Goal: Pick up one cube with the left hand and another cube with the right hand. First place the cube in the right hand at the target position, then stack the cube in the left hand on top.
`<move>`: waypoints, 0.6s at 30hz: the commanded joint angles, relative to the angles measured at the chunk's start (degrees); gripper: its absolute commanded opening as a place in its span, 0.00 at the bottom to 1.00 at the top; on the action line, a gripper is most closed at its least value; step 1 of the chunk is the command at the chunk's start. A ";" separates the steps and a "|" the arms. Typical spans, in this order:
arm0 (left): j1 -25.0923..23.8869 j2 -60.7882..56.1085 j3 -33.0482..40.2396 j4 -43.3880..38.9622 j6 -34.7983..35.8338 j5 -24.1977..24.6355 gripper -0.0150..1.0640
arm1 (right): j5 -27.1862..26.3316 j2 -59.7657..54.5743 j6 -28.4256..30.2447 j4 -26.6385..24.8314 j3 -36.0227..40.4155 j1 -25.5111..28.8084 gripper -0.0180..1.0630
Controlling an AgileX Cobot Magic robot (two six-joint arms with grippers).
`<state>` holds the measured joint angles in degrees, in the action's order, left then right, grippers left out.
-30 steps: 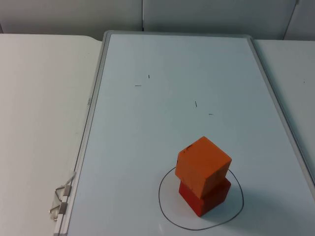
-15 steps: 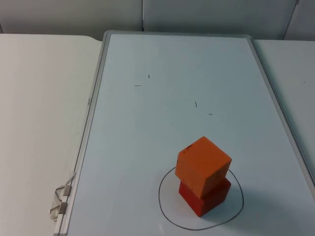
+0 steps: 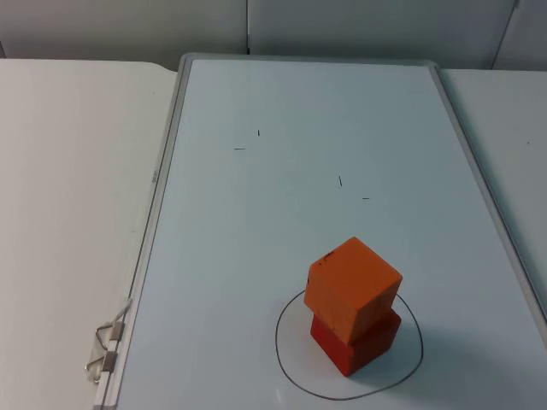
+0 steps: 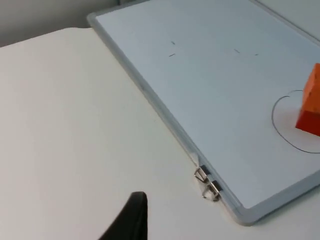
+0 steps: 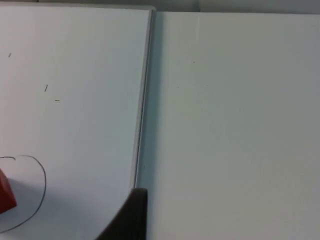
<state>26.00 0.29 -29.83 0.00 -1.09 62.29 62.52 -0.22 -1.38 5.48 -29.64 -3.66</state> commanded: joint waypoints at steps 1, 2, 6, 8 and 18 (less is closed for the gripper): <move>-1.71 -0.29 0.48 0.00 0.23 -0.51 0.99 | -0.78 0.22 -0.16 0.22 0.61 0.63 0.99; -3.66 -0.29 0.48 0.00 0.23 -0.51 0.99 | -0.78 0.22 -0.16 0.22 0.61 0.63 0.99; -6.53 -0.29 0.48 0.00 0.23 -0.51 0.99 | -0.78 0.22 -0.16 0.22 0.61 0.63 0.99; -9.52 -0.29 0.48 0.00 0.23 -0.51 0.99 | -0.78 0.22 -0.16 0.22 0.61 0.63 0.99; -19.88 -0.29 0.48 0.00 0.23 -0.51 0.99 | -0.78 0.22 -0.16 0.22 0.61 0.63 0.99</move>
<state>6.50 0.29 -29.83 0.00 -1.09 62.29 62.38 -0.22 -1.48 5.48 -29.64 -3.42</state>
